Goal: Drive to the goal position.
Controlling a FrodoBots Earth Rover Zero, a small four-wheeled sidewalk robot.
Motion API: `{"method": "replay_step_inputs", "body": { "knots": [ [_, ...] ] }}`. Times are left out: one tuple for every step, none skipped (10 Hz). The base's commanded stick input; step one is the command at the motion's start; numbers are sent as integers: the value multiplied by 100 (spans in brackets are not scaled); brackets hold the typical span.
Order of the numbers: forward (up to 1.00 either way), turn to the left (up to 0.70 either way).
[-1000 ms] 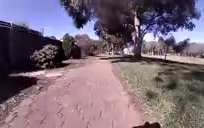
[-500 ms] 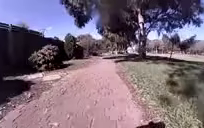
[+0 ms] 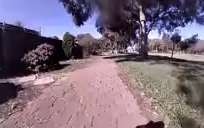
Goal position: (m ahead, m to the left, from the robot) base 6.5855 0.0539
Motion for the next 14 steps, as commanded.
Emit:
{"method": "replay_step_inputs", "body": {
  "knots": [
    [70,0],
    [70,0],
    [70,0],
    [70,0],
    [70,0],
    [70,0],
    [70,0],
    [70,0],
    [70,0],
    [70,0],
    [70,0],
    [70,0],
    [70,0],
    [70,0]
  ]
}}
